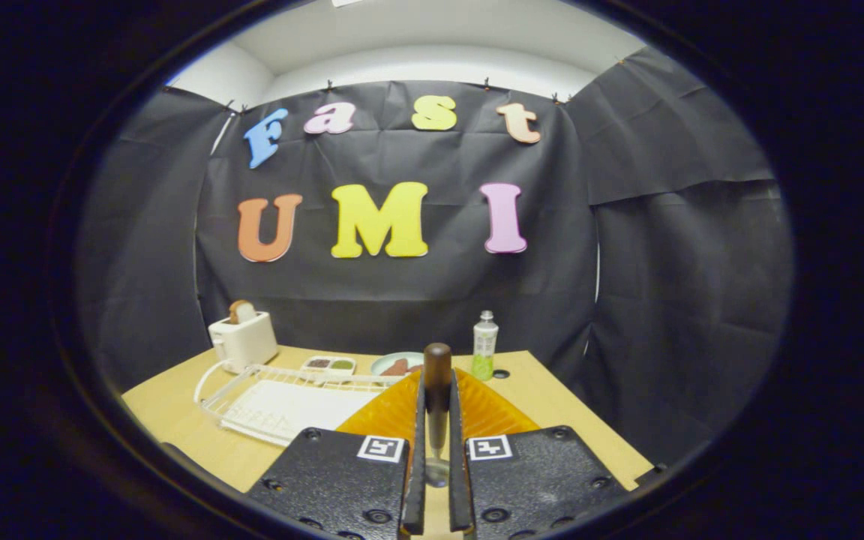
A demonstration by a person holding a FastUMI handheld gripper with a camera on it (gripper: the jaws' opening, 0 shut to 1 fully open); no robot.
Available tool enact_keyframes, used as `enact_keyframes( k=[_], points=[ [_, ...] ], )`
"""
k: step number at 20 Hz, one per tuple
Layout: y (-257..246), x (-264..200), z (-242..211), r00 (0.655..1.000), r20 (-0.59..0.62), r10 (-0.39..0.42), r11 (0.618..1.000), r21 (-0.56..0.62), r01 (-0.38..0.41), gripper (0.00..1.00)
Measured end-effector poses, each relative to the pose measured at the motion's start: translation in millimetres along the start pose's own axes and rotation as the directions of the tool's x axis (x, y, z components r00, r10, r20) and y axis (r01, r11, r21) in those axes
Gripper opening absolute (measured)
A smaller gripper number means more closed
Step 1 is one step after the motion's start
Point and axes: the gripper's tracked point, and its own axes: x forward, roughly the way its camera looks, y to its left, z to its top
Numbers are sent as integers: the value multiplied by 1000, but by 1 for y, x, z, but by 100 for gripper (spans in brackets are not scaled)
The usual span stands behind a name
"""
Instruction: Take the plate from the dish rack, then take the spoon from the basket and place it into the plate.
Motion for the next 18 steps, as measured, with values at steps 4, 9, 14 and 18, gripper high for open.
enact_keyframes(
  k=[4, 9, 14, 18],
  points=[
    [52, -22, -35, 997, -24, 70, 997, 7, -70, 18],
    [99, -28, -76, 994, -41, 97, 995, -11, -97, 18],
    [123, -18, -104, 992, -79, 102, 995, 5, -102, 18],
    [120, -13, -112, 992, -96, 83, 996, 33, -81, 18]
  ],
)
